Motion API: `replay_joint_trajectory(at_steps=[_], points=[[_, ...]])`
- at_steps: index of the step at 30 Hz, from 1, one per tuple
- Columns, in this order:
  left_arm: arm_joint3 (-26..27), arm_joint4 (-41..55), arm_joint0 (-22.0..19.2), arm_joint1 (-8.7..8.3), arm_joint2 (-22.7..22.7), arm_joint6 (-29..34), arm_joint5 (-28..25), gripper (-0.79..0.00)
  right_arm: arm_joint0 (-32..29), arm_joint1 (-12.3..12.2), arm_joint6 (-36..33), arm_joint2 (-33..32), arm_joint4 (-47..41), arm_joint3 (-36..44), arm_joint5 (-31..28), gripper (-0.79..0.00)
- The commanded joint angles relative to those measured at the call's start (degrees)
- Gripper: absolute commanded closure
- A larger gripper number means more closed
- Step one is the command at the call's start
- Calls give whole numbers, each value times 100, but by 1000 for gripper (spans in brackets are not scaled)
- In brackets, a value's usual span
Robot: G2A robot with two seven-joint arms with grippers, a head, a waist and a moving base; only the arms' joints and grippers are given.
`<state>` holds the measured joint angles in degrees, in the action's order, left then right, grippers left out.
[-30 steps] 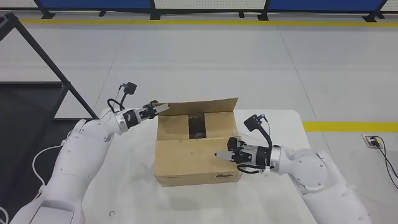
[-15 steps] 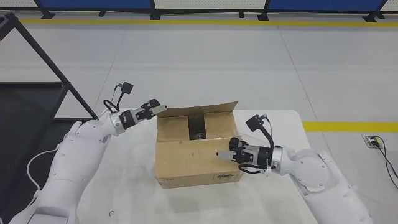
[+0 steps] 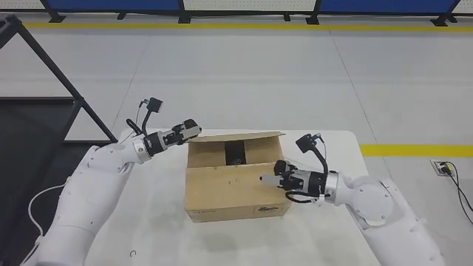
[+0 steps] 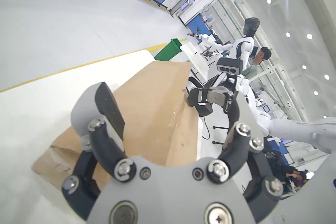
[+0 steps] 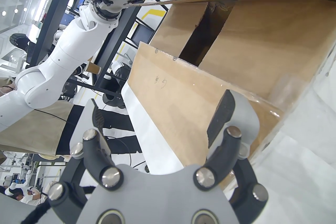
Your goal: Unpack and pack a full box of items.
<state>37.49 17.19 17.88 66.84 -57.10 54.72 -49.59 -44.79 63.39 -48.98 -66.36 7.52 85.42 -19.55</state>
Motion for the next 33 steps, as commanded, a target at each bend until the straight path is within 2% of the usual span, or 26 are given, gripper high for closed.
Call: replay_joint_trajectory(at_steps=[1, 19, 33], points=[[127, 37, 48, -42, 56, 70, 73, -785, -25, -7, 30, -31, -13, 11, -10, -785], [1033, 908, 443, -362, 310, 583, 586, -785, -8, -24, 58, -27, -25, 0, 102, -785], [1038, 1135, 494, -431, 544, 735, 738, -785, 112, 14, 190, 87, -204, -104, 131, -785]])
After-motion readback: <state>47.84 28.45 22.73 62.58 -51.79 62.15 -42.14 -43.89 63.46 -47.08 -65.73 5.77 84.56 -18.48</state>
